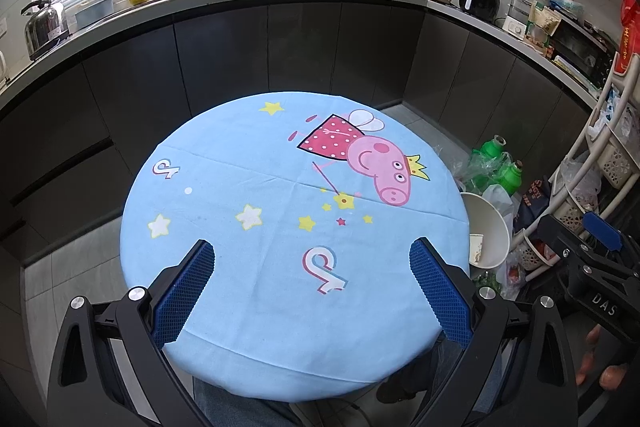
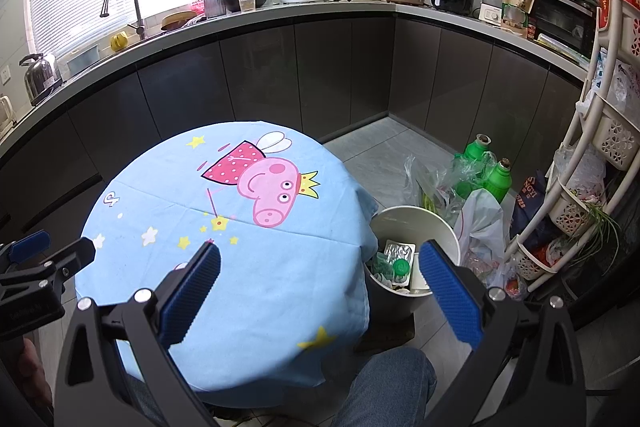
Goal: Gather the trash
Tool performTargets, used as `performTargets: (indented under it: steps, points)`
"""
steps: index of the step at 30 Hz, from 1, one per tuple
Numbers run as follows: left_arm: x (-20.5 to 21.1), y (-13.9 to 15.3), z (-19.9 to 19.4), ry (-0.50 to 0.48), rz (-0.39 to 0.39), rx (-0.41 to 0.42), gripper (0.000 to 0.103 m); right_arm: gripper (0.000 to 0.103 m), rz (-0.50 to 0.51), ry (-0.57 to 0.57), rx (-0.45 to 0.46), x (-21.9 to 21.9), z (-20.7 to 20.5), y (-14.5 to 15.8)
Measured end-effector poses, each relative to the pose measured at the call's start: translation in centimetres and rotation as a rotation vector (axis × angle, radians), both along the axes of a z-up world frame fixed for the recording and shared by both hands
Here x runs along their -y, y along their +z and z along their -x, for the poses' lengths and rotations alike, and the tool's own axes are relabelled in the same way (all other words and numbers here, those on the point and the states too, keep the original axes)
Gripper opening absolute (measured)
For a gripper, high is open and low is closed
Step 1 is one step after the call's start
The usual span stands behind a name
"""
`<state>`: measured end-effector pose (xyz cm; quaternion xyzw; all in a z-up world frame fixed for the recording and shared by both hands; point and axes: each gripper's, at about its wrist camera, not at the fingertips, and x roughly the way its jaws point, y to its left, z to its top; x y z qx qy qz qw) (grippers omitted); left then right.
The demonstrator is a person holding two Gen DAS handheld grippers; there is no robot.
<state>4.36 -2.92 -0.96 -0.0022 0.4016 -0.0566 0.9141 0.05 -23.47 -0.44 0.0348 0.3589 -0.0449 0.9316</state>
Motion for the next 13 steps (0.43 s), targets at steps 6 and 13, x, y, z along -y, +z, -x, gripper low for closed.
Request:
performTargets:
  steps: [6, 13]
  points:
    - [0.10, -0.02, -0.08, -0.004, -0.005, 0.001, 0.094, 0.100, 0.000, 0.000, 0.000, 0.10, 0.00, 0.00]
    - [0.09, -0.02, -0.04, -0.004, -0.006, 0.001, 0.094, 0.100, -0.001, 0.002, -0.001, 0.21, 0.00, 0.00]
